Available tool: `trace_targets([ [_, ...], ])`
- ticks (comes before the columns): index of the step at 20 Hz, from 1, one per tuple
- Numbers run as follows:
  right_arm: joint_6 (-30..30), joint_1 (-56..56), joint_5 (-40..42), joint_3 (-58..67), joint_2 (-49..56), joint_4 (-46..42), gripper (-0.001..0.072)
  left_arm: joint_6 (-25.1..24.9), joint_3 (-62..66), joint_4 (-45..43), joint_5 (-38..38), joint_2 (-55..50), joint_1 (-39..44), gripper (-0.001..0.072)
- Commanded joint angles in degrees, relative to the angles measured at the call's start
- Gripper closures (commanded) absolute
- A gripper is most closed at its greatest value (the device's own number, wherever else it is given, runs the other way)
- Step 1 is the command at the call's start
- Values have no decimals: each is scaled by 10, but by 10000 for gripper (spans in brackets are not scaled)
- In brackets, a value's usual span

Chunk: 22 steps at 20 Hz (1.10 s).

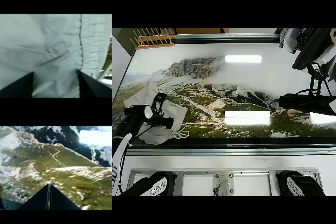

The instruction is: Fold the clothes and pants, and hang the long-sleeved shirts on hangers.

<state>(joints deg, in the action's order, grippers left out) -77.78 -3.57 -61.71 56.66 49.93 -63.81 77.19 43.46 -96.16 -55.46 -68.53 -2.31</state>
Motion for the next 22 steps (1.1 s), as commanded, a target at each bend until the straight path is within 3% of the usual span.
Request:
trace_targets([
  [1, 0, 0, 0, 0, 0, 0, 686, 39, 14, -22, -3, -46, 48, 544],
  [2, 0, 0, 0, 0, 0, 0, 686, 46, 33, -12, -16, -47, 65, 703],
  [5, 0, 0, 0, 0, 0, 0, 686, 47, 119, 54, -46, -21, 160, 704],
  [8, 0, 0, 0, 0, 0, 0, 686, 64, 203, 128, -10, 7, 289, 704],
  [11, 0, 0, 0, 0, 0, 0, 686, 119, 275, 132, 57, -9, 399, 704],
  [14, 0, 0, 0, 0, 0, 0, 686, 134, 347, 133, 58, -72, 447, 704],
  [15, 0, 0, 0, 0, 0, 0, 686, 138, 368, 133, 56, -94, 450, 647],
  [16, 0, 0, 0, 0, 0, 0, 686, 139, 387, 133, 55, -113, 450, 294],
  [17, 0, 0, 0, 0, 0, 0, 686, 155, 408, 133, 54, -130, 441, 48],
  [19, 0, 1, 0, 0, 0, 0, 686, 192, 439, 134, 29, -148, 398, 46],
  [22, 0, 1, 0, 0, 0, 1, 686, 198, 445, 136, -28, -145, 279, 46],
])
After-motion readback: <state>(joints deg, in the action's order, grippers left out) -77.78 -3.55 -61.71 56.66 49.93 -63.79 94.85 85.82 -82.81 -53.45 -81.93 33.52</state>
